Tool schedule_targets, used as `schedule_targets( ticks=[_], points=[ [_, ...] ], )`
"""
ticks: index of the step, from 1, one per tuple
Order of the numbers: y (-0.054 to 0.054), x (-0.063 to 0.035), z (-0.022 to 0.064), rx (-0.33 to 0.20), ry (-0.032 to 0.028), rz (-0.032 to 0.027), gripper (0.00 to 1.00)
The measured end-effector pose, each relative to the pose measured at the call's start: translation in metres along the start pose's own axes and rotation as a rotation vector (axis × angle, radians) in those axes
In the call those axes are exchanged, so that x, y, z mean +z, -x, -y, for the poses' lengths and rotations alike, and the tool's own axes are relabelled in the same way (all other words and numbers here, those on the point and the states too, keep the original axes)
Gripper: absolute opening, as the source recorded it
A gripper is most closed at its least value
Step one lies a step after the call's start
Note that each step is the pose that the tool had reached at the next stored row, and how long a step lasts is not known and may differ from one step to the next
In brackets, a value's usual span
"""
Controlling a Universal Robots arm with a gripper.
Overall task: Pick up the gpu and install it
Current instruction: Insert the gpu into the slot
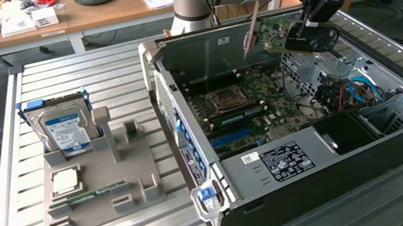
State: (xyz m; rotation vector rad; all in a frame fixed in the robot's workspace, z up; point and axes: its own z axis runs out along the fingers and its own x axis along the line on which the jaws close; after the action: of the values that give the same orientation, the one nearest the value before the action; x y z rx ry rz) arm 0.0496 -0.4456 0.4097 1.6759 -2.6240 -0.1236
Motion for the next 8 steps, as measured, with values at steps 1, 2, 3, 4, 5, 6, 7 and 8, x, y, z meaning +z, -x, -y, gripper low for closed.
schedule_targets(
  ticks=[1,2,3,4,5,6,7,8],
  points=[
    [0.0,0.0,0.0,-0.017,0.0004,-0.0014,0.27],
    [0.0,0.0,0.0,-0.033,0.0007,-0.0027,0.27],
    [0.0,0.0,0.0,-0.047,0.001,-0.0039,0.27],
    [0.0,0.0,0.0,-0.051,0.0011,-0.0041,0.27],
    [0.0,0.0,0.0,-0.051,0.0011,-0.0042,0.27],
    [0.0,0.0,0.0,-0.051,0.0011,-0.0042,0.27],
    [0.0,0.0,0.0,-0.051,0.0011,-0.0042,0.27],
    [0.0,0.0001,0.0,-0.051,0.0011,-0.0041,0.27]
  ],
)
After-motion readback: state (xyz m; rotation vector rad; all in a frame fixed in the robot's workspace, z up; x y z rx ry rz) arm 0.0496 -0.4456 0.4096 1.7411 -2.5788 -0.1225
